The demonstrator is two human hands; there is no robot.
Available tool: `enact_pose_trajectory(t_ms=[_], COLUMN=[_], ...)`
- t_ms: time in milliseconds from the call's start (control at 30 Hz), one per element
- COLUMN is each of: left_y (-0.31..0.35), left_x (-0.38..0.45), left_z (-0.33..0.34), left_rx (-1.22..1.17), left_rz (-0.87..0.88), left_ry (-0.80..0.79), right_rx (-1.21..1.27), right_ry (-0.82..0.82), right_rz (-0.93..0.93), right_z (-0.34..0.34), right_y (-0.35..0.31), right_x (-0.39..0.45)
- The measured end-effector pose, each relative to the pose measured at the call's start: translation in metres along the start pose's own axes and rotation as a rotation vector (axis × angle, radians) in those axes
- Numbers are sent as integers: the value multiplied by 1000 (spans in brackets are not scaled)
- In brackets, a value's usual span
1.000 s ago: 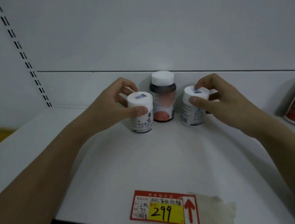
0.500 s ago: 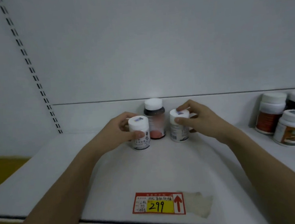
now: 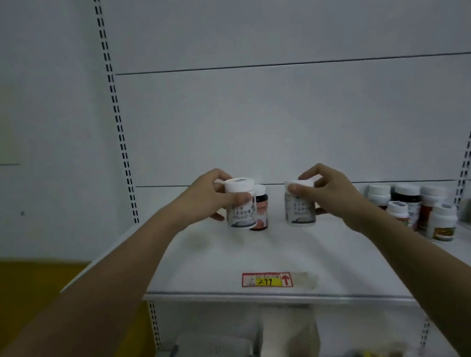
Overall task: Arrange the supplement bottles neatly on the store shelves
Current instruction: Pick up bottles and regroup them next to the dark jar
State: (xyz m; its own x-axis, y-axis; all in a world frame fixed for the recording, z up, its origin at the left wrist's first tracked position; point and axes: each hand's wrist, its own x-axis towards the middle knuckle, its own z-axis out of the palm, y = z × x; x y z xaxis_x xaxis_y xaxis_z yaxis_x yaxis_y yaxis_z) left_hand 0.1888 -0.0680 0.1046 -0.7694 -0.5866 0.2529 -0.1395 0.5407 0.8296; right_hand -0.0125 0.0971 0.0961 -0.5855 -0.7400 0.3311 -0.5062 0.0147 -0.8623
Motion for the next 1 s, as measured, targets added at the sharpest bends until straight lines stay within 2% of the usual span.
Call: enact_pose_trajectory(t_ms=[100,267,533,800,1000], left_y=[8,27,81,131,176], left_x=[-21,-47,-62,-53,-42], left_z=[10,44,76,128,199], left_rx=[-37,-270,-398,-366,-398], left_rz=[9,25,142,155,162], left_ry=[-18,-88,-19,-70,-67], right_rx=[-39,-87,-131,-112,-113], right_ry=[56,177,245,434,449], right_rz=[-4,-13,-26,-126,-142], right_z=[-14,-44,-82,-143,-216], right_y=[-17,-36,-43,-29,-3], right_x=[-33,-78,-122,-138,-149])
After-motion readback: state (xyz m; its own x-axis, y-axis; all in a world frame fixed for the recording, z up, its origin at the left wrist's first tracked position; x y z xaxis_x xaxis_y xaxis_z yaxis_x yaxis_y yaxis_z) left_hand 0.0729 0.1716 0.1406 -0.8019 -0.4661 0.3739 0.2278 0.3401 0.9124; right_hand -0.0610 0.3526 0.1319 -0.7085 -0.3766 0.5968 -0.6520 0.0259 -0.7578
